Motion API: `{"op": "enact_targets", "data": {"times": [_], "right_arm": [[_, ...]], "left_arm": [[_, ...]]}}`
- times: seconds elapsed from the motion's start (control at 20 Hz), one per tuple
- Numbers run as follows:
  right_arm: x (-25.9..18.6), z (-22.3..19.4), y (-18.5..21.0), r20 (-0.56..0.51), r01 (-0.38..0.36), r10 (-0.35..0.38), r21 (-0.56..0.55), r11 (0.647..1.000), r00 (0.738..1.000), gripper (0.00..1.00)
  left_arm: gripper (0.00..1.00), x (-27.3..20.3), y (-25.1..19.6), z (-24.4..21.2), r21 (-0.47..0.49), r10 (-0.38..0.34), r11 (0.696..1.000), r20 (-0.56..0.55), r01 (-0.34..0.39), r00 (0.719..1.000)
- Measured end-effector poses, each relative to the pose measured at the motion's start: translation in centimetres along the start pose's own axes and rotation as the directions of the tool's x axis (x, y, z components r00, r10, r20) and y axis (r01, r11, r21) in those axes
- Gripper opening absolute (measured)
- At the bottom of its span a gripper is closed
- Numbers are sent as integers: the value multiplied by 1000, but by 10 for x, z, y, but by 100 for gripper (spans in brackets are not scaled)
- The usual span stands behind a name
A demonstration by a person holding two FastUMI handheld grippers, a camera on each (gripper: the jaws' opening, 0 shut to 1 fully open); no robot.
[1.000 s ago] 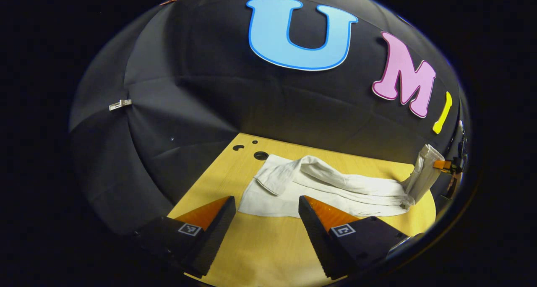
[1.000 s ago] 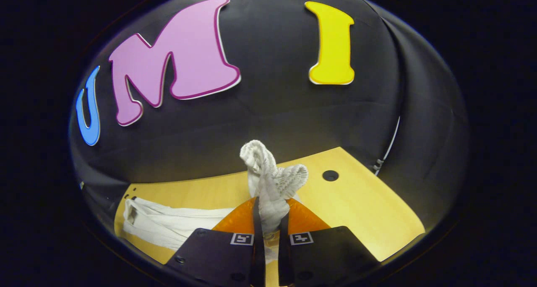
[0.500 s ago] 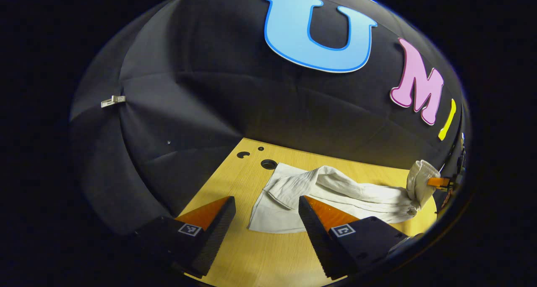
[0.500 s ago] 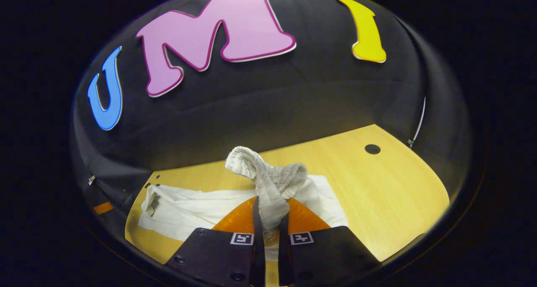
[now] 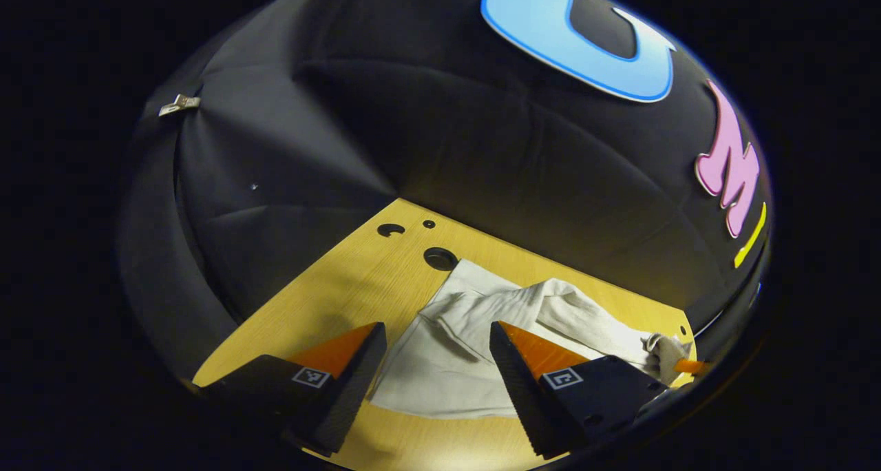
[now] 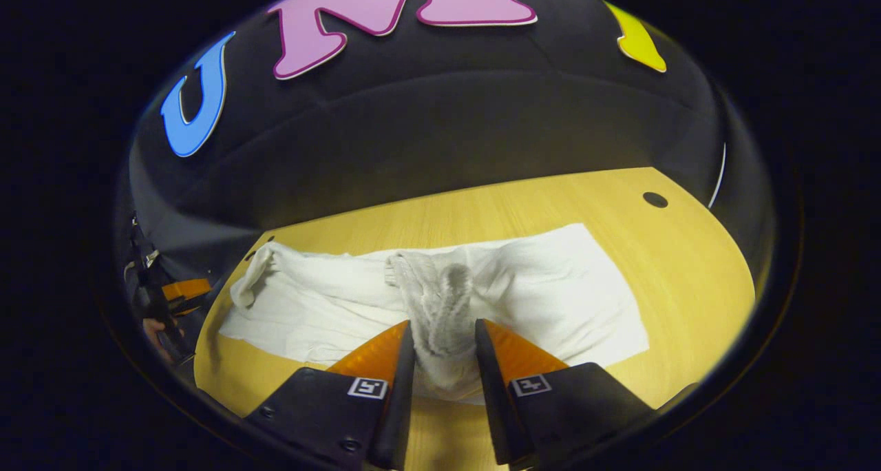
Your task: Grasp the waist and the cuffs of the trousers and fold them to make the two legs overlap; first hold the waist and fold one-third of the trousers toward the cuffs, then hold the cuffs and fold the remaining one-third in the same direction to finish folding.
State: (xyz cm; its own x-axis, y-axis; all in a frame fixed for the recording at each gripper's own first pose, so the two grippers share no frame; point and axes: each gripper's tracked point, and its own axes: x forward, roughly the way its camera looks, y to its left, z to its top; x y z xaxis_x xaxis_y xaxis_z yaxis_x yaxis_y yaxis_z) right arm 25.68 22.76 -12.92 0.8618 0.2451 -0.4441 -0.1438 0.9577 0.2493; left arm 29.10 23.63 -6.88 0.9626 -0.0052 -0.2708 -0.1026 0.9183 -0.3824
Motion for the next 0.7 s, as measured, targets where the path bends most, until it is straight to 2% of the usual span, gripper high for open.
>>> {"op": "enact_targets", "data": {"times": [0.05, 0.1, 0.15, 0.25, 0.3, 0.35, 0.4, 0.45, 0.5, 0.7], "right_arm": [[-1, -8, 5, -22, -20, 20, -1, 1000, 1000, 46], [-3, -16, 8, -41, -31, 31, -10, 999, 999, 66], [-8, -22, 8, -54, -34, 32, -30, 999, 998, 74], [-17, -28, 5, -61, -22, 17, -81, 997, 998, 100], [-27, -30, 0, -60, -13, 7, -106, 994, 998, 100], [-35, -30, -3, -55, -5, -2, -122, 993, 998, 99], [-46, -31, -7, -50, 2, -8, -126, 992, 999, 99], [-57, -33, -9, -48, 6, -12, -122, 992, 999, 99], [-69, -35, -12, -49, 9, -15, -123, 992, 999, 99], [-117, -52, -36, -74, 34, -49, -193, 981, 996, 99]], "left_arm": [[96, 7, -1, 0, -13, -7, 1000, -5, 7, 1000], [95, 15, -3, -1, -25, -10, 1000, -9, 10, 1000], [95, 26, -6, -1, -36, -17, 999, -8, 17, 1000], [95, 40, -11, -2, -50, -25, 998, -9, 24, 1000], [95, 47, -12, -3, -49, -21, 999, -9, 21, 1000], [91, 55, -12, -6, -46, -17, 999, -15, 16, 1000], [95, 62, -13, -9, -43, -16, 999, -27, 15, 1000], [90, 69, -13, -14, -39, -11, 999, -41, 10, 999], [95, 74, -13, -19, -30, -2, 1000, -55, 0, 998], [96, 79, -18, -30, 52, 39, 998, -84, -35, 996]]}}
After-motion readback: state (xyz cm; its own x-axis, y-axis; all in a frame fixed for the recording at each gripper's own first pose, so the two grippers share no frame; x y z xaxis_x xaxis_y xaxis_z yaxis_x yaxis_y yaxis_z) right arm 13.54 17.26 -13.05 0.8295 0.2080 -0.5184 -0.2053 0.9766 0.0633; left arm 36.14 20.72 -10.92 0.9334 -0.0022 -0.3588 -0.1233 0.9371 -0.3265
